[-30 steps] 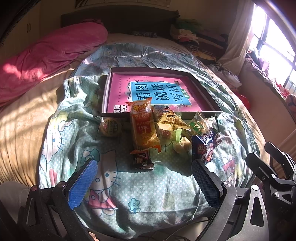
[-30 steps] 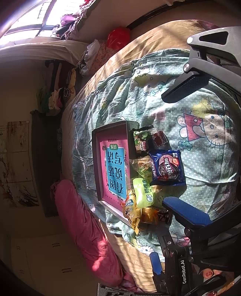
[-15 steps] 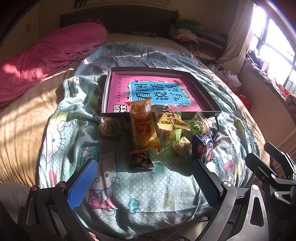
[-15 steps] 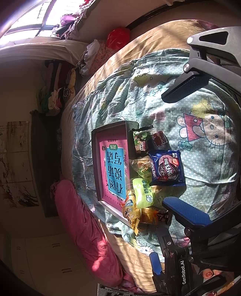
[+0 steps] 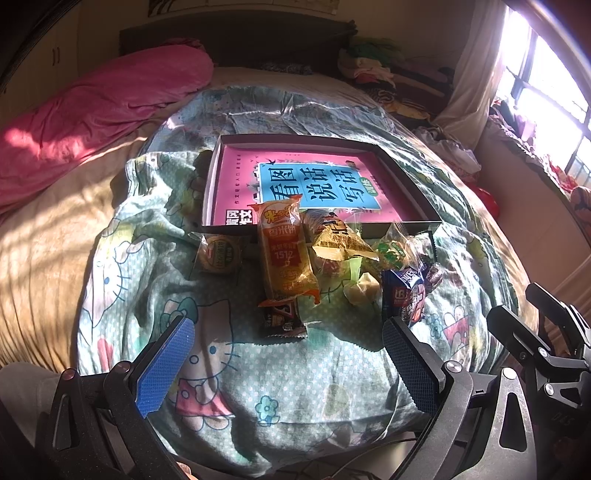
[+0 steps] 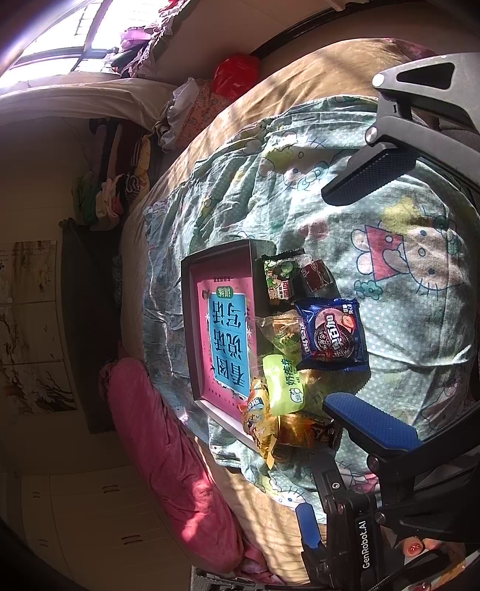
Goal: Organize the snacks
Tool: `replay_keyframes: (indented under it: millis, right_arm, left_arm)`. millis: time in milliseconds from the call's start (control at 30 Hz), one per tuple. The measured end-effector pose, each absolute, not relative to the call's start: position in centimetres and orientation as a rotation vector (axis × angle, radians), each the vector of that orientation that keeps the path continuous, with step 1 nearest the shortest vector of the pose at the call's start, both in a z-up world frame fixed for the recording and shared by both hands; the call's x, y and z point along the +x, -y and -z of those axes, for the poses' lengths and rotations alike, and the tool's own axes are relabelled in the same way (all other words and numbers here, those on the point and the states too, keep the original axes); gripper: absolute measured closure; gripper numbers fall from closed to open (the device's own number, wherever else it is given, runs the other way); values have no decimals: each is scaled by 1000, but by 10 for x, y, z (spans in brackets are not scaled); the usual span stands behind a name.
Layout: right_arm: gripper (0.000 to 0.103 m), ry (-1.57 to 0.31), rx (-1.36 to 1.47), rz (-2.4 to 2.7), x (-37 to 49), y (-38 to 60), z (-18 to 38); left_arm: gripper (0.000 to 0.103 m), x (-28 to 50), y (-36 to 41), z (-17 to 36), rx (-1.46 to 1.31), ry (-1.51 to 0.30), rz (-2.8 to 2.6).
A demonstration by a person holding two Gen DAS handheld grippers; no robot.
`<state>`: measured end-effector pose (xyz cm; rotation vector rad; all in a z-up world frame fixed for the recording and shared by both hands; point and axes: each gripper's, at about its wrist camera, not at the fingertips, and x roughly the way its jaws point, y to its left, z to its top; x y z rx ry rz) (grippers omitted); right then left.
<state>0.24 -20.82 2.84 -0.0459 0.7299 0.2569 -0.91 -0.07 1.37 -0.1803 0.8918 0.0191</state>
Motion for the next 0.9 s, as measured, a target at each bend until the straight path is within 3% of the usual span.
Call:
replay_keyframes:
  millis: [900]
  right_arm:
    - [1, -776, -67, -299, 12, 193, -9]
  left_arm:
    - [2, 2, -21, 3, -228, -922, -55]
